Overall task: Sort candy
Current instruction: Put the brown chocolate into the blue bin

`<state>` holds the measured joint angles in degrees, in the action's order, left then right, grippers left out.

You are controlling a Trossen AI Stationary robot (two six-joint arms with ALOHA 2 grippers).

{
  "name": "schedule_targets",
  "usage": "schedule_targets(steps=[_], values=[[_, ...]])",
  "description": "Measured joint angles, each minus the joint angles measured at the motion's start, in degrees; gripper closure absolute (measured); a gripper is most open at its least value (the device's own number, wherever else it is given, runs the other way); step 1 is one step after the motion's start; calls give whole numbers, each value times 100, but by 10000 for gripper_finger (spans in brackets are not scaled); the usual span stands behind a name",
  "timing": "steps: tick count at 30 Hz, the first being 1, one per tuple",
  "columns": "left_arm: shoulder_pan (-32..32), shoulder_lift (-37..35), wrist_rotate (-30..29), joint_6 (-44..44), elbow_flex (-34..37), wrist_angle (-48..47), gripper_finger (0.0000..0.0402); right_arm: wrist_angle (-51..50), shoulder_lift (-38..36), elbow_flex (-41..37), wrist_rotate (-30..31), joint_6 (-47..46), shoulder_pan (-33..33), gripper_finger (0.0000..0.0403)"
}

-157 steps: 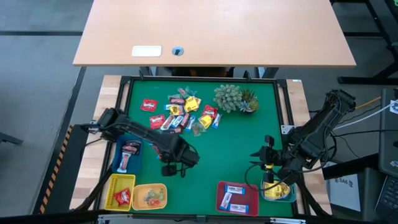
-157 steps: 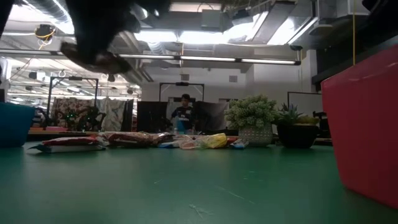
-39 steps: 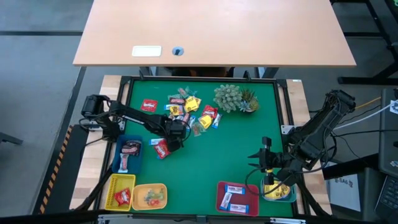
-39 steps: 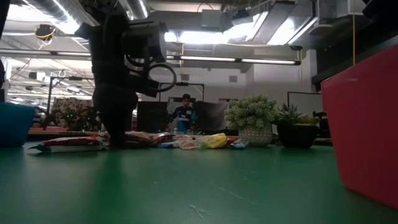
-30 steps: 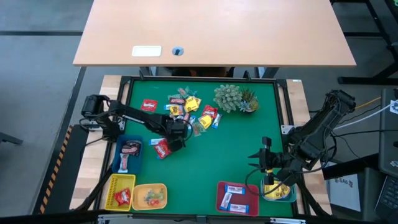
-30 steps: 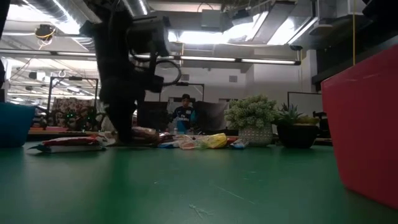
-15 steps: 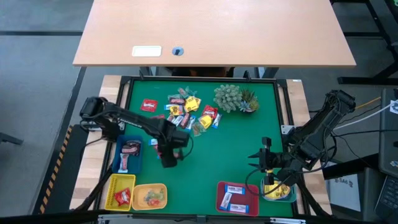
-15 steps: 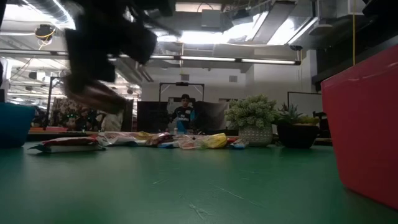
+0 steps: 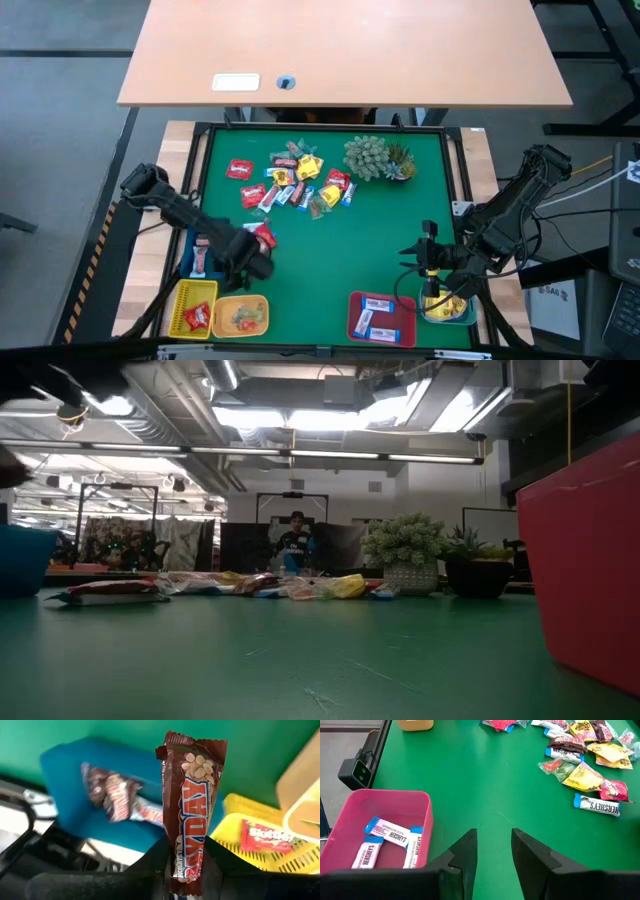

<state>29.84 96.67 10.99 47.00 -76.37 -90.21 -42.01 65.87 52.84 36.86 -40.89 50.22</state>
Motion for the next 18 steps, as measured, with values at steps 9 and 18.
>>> schedule_targets(steps=[9,18], values=[[1015,-29,-154,815,8,20,340,173,0,0,0,-2,0,283],[1653,-29,-302,1671,316,16,336,214,0,0,0,-2,0,283]])
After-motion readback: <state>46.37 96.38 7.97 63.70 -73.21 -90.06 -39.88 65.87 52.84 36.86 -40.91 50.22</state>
